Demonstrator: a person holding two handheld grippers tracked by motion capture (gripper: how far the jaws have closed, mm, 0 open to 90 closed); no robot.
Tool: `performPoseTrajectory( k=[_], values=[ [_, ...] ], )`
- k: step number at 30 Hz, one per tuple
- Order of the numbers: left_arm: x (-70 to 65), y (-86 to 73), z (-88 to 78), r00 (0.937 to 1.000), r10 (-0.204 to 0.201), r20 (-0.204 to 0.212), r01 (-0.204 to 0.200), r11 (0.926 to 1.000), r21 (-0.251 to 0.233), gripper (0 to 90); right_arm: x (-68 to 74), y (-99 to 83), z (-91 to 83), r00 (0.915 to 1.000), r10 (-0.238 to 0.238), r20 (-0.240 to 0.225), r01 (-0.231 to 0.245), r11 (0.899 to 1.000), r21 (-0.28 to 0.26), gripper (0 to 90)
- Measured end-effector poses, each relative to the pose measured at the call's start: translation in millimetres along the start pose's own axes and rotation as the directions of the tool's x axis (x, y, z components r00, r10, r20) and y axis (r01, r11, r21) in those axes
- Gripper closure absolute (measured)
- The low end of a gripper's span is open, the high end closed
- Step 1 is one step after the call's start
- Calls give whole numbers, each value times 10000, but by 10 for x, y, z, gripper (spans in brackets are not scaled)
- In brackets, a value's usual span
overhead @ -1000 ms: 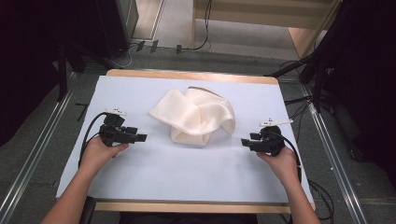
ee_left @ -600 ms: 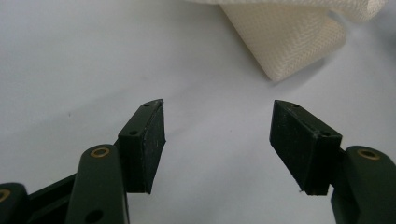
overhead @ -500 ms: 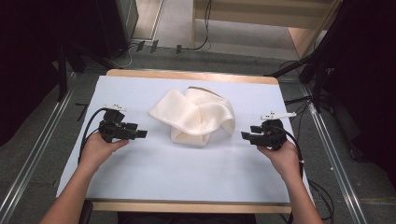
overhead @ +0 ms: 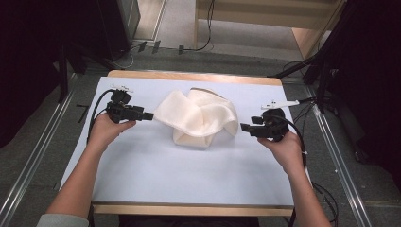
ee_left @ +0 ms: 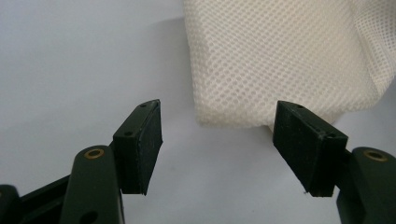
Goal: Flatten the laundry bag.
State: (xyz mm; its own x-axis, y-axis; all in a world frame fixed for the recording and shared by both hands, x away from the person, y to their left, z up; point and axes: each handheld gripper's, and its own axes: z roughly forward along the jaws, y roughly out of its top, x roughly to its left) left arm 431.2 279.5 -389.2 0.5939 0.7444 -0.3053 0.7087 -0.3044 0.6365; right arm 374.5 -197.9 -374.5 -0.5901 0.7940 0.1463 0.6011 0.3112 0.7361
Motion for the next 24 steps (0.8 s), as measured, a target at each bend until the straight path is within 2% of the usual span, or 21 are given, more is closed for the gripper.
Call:
performPoseTrajectory(
  k=[4,8,11,13,17,19,20,21,22,23,24],
  values=[
    [61,59,67,9998,-119,-125,120,9999,21,328,56,132,39,9999,-83,-77,83,9999,-89,415],
    [73,141,150,9998,-180,-27,180,9998,34,327,142,250,116,9994,-275,-200,272,9995,-183,370],
    [48,196,225,10000,-57,-24,57,10000,54,334,205,314,198,9992,-386,-89,385,9992,-147,349],
    [42,220,292,10000,-4,3,4,10000,63,361,242,367,306,9987,-475,181,478,9988,-127,333],
    [44,224,426,10000,15,-96,-10,9988,483,383,229,383,419,9993,-300,230,300,9996,7,341],
    [55,210,467,9998,-168,86,163,9982,574,437,213,375,478,9995,-181,248,178,9998,131,380],
    [59,199,490,9993,-296,222,281,9976,637,512,206,361,515,9997,-106,220,100,9995,297,439],
    [63,190,514,9987,-353,354,325,9965,774,512,206,361,515,9997,-106,220,100,9995,297,439],
    [59,183,540,9979,-477,444,432,9943,978,556,201,352,527,9997,-124,195,117,9995,308,463],
    [39,170,583,9967,-539,600,461,9911,1252,641,199,329,534,9997,-137,203,132,9996,268,544],
    [39,170,583,9967,-539,600,461,9911,1252,671,199,329,534,9997,-137,203,132,9996,268,544]
  ],
)
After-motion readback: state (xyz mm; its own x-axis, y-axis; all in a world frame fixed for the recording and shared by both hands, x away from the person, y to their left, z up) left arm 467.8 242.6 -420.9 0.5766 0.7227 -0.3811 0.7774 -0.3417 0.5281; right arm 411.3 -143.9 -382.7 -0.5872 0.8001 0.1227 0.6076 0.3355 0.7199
